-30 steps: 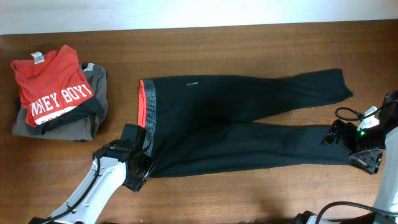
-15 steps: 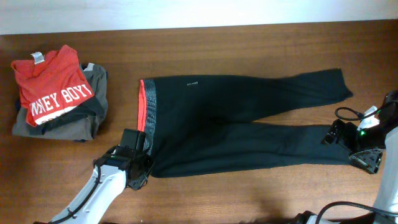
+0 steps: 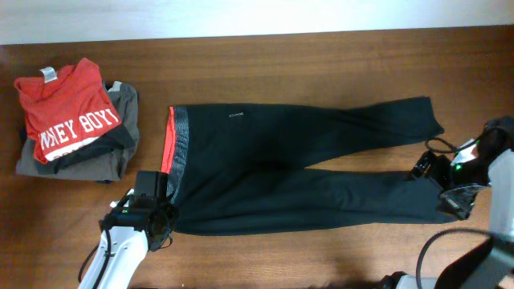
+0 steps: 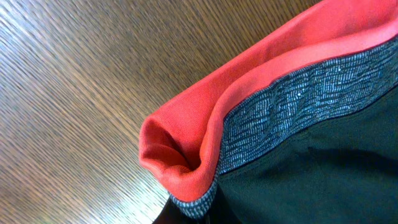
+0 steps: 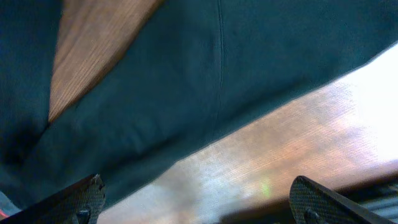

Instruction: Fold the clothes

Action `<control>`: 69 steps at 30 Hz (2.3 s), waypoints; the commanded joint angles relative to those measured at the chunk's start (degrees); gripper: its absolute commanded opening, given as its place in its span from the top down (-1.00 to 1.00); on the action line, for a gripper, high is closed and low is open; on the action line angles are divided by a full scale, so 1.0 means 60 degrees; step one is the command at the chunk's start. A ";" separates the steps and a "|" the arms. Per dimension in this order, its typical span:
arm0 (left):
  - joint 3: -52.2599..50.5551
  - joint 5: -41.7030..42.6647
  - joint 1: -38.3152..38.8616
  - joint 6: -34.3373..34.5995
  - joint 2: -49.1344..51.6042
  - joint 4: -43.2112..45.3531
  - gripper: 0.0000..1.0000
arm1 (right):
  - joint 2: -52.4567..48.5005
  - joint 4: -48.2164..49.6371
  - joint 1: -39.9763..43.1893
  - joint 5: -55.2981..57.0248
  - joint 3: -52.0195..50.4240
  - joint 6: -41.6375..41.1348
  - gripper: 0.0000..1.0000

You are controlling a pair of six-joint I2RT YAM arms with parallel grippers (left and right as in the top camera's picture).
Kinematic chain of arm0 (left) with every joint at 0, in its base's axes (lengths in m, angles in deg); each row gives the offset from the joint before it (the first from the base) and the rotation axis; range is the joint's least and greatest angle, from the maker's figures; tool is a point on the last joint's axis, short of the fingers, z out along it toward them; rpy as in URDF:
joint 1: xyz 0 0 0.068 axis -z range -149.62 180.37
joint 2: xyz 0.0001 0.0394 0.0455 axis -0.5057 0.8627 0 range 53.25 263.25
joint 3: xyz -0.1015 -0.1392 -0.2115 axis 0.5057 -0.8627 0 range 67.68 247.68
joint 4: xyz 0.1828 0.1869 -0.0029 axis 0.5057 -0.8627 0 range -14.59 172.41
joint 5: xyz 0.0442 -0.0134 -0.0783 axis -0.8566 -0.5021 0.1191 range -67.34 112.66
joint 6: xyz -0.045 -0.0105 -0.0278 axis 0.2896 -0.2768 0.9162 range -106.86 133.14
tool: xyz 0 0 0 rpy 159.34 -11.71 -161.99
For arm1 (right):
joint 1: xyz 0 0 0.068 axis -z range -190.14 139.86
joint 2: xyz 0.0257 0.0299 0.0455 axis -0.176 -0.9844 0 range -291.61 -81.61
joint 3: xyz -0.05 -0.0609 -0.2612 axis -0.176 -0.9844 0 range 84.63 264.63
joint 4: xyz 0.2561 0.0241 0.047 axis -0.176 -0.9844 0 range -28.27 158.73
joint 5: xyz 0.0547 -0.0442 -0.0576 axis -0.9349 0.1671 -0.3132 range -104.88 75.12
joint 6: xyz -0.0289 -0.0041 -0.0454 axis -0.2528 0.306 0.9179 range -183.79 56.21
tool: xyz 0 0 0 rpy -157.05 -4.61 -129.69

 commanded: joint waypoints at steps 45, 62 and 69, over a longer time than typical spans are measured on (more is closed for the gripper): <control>0.0106 -0.0342 -0.0055 -0.0754 -0.0098 -0.0291 0.99 | -0.0871 0.5071 0.4186 -0.0219 -0.3723 -0.1519 -0.18; 0.0106 -0.0346 -0.0055 -0.0758 -0.0098 -0.0291 0.99 | -0.0914 0.6120 0.4182 -0.0215 -0.3727 -0.1523 -0.18; 0.0106 -0.0350 -0.0055 -0.0758 -0.0098 -0.0291 0.99 | -0.0914 0.6390 0.4091 -0.0219 -0.3734 -0.1523 -0.17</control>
